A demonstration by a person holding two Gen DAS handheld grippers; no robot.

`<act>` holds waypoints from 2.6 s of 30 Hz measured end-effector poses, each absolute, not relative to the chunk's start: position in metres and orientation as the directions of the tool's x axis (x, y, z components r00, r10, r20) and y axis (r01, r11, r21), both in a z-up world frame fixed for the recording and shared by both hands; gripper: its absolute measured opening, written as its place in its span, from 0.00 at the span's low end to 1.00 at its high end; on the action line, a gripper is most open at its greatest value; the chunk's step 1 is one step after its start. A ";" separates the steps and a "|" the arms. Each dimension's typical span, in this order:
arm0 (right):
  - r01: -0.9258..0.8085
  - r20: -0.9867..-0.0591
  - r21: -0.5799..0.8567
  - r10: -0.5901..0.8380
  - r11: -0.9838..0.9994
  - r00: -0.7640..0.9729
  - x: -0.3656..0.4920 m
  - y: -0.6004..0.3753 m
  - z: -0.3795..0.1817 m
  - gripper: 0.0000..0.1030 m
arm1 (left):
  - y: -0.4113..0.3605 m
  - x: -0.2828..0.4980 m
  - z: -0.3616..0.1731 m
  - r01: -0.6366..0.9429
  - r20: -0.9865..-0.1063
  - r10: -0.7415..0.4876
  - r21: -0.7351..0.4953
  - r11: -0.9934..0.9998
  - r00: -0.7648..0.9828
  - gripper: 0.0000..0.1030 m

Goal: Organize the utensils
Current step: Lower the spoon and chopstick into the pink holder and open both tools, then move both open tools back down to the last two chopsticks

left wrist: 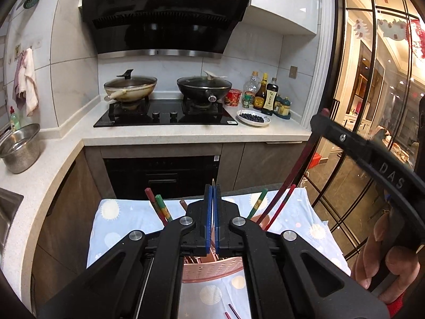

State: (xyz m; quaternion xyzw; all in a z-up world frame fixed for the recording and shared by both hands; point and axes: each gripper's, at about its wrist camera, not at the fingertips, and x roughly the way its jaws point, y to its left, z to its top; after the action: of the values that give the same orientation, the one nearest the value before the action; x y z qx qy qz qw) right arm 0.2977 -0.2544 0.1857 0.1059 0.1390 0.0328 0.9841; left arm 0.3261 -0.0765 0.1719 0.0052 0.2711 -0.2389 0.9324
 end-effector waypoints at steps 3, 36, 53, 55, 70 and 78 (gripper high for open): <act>-0.029 -0.313 0.208 0.094 0.978 0.945 0.305 -0.252 0.165 0.07 | -0.075 0.332 0.160 0.440 -0.527 -0.437 -0.128 0.889 0.729 0.01; 0.020 -0.410 0.206 0.067 0.978 0.910 0.242 -0.252 0.100 0.12 | -0.060 0.309 0.101 0.359 -0.623 -0.360 -0.134 0.924 0.694 0.35; -0.002 -0.538 0.130 0.072 0.992 0.840 0.163 -0.231 0.040 0.20 | -0.058 0.251 0.048 0.359 -0.692 -0.345 -0.132 0.924 0.634 0.47; -0.006 -0.557 0.130 0.078 0.991 0.827 0.153 -0.229 0.031 0.20 | -0.057 0.242 0.039 0.358 -0.705 -0.345 -0.137 0.924 0.620 0.47; -0.009 -0.710 0.161 0.122 0.987 0.694 0.087 -0.215 -0.053 0.20 | -0.058 0.176 -0.024 0.336 -0.787 -0.294 -0.117 0.935 0.543 0.52; -0.015 -0.742 0.158 0.129 0.987 0.658 0.063 -0.208 -0.076 0.20 | -0.058 0.148 -0.046 0.331 -0.812 -0.273 -0.105 0.938 0.515 0.58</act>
State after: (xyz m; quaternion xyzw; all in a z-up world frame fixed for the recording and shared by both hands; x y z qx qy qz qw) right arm 0.0629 -0.2079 -0.0756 0.0692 0.4119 0.0397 0.9078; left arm 0.1475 -0.0580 -0.0456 0.0314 0.4607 -0.1734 0.8699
